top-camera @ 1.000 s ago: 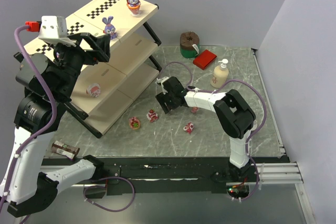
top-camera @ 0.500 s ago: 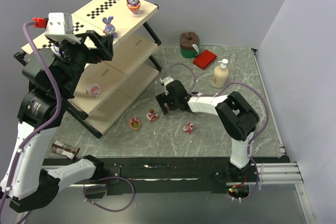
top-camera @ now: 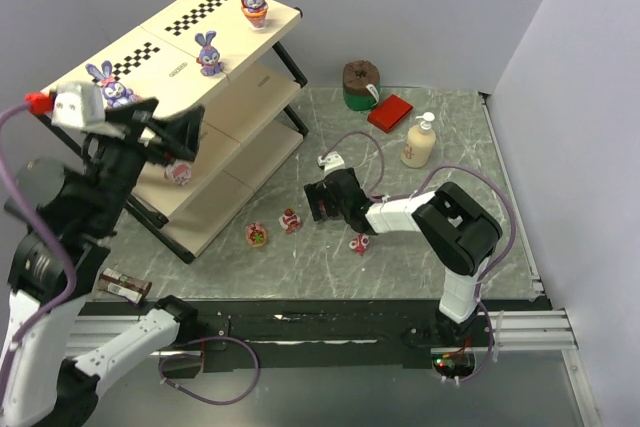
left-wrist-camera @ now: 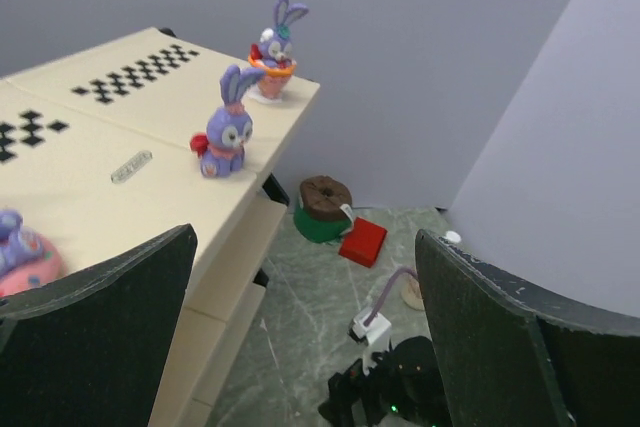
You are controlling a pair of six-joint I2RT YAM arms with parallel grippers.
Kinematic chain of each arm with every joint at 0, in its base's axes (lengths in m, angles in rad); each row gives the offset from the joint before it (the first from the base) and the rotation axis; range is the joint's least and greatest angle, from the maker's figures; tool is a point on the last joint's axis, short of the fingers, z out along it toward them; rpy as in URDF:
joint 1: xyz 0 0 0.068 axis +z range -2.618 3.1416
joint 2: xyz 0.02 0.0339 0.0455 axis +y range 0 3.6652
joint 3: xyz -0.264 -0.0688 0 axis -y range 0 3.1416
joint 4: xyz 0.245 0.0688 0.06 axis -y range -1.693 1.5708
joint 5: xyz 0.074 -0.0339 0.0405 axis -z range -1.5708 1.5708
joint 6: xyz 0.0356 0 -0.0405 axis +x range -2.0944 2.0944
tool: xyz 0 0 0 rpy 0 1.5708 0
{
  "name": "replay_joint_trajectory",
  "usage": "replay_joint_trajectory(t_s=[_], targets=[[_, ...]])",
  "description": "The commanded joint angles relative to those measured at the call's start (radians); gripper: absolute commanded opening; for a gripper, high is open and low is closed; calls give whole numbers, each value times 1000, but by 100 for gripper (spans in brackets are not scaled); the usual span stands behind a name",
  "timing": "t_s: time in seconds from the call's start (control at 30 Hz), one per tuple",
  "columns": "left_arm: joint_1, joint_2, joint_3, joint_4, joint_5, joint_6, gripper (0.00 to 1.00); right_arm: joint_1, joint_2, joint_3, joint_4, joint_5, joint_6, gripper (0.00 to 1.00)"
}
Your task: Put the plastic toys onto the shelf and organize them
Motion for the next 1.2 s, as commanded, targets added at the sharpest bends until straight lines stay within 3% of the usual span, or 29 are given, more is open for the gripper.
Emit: replay_joint_trajectory(t_s=[0.0, 0.07, 0.17, 0.27, 0.5, 0.67, 0.83, 1.0, 1.17], targets=[[-3, -104, -111, 2, 63, -59, 96, 36, -24, -84, 144, 119, 57, 99], [-3, -163, -175, -1, 75, -72, 97, 56, -15, -97, 191, 143, 45, 92], [-3, -220, -217, -54, 127, -99, 97, 82, -15, -133, 279, 144, 32, 99], [-3, -276, -289, -76, 150, -110, 97, 107, -3, -166, 368, 171, 13, 97], [-3, -387, -433, -47, 163, -96, 97, 119, 40, -150, 420, 239, 3, 67], [-3, -436, -498, -2, 167, -112, 96, 121, 59, -120, 393, 265, 19, 55], [-3, -439, -529, -4, 167, -121, 97, 119, 51, -140, 415, 266, 32, 57], [-3, -468, -524, -10, 167, -93, 96, 118, 11, -126, 379, 236, 23, 35], [-3, -525, -504, -1, 156, -55, 96, 124, -98, -43, 222, 190, 20, 31]])
